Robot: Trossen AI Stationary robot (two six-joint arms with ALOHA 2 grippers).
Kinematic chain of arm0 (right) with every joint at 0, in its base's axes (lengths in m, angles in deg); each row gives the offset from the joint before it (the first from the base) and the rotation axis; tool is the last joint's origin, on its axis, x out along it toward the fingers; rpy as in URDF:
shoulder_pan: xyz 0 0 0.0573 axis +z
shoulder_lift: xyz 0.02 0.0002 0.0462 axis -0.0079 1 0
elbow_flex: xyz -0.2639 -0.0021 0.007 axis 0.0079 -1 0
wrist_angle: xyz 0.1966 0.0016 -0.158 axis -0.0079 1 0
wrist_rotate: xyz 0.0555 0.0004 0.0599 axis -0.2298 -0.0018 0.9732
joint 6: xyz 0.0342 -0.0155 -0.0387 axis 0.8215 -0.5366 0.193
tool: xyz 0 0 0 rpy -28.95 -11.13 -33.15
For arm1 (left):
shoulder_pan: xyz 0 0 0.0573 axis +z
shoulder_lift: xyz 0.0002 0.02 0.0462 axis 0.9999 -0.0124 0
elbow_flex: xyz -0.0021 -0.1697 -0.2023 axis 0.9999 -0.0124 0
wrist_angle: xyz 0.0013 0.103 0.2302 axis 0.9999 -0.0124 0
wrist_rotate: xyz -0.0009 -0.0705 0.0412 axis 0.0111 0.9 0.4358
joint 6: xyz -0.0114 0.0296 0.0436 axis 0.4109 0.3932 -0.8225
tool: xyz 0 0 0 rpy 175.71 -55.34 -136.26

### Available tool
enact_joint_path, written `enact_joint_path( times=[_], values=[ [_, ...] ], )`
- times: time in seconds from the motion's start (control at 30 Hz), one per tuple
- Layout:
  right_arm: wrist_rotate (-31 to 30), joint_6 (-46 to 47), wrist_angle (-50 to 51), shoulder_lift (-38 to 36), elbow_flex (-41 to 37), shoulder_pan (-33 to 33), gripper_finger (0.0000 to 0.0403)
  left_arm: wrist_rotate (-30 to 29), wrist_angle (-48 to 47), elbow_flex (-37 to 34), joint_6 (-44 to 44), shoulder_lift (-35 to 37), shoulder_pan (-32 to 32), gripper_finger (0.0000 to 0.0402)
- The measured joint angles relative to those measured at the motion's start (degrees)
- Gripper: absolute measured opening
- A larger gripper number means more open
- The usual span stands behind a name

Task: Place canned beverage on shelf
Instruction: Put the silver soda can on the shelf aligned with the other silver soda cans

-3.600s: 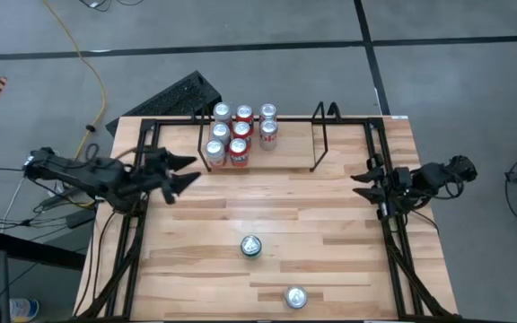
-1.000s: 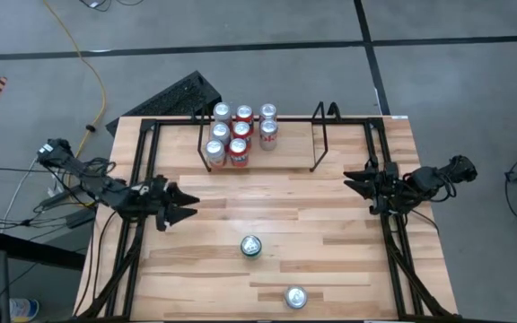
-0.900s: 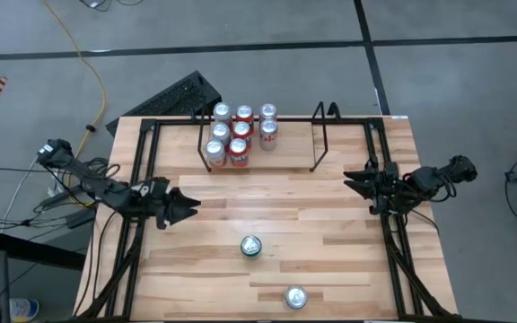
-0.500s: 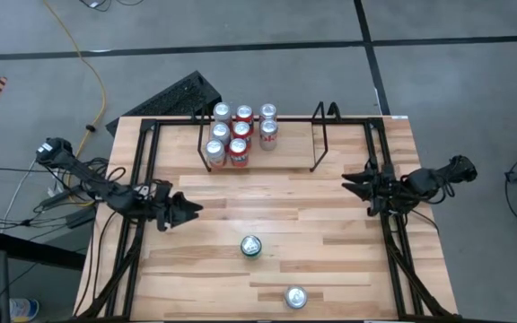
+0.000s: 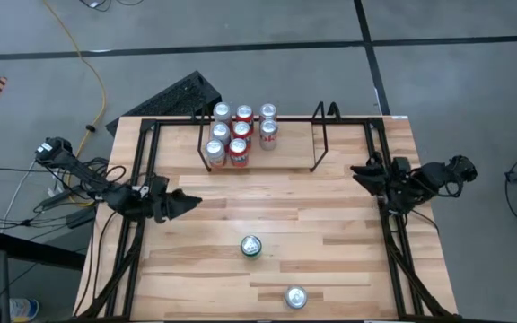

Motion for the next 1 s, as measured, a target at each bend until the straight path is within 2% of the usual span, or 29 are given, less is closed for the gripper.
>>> enact_joint_path(
  times=[0.07, 0.17, 0.37, 0.5, 0.77, 0.87, 0.9, 1.0],
  values=[
    [2.5, -2.1, -2.1, 0.0, 0.0, 0.0, 0.0111, 0.0, 2.0, 0.0, -6.7, 0.0, 0.0, 0.0285],
    [3.0, -3.7, -3.2, 0.0, 0.0, 0.0, 0.0111, 0.7, 3.4, 0.0, -15.4, 0.1, 0.0, 0.0285],
    [2.1, -5.0, -6.8, 0.0, 0.0, -0.5, 0.0111, 2.0, 3.6, -1.6, -16.9, 2.3, 0.0, 0.0275],
    [2.0, -10.2, -11.7, 0.0, 0.0, -1.8, 0.0111, 2.7, 3.3, -3.1, -18.6, 8.3, 0.0, 0.0262],
    [0.7, -12.4, -14.2, 0.0, 0.0, -5.2, 0.0111, 2.7, -8.3, -3.7, -19.8, 26.1, 0.0, 0.0247],
    [0.6, -11.0, -12.5, 0.0, 0.1, -5.5, 0.0111, 3.2, -14.6, -3.7, -18.7, 32.2, 0.0, 0.0247],
    [0.5, -9.4, -10.4, 0.0, 0.2, -5.5, 0.0111, 3.1, -14.9, -3.7, -18.5, 32.1, 0.0, 0.0247],
    [0.4, -1.5, 4.6, 0.0, 3.8, -5.5, 0.0111, 4.8, -16.6, -3.7, -18.1, 31.8, -0.2, 0.0247]
  ],
)
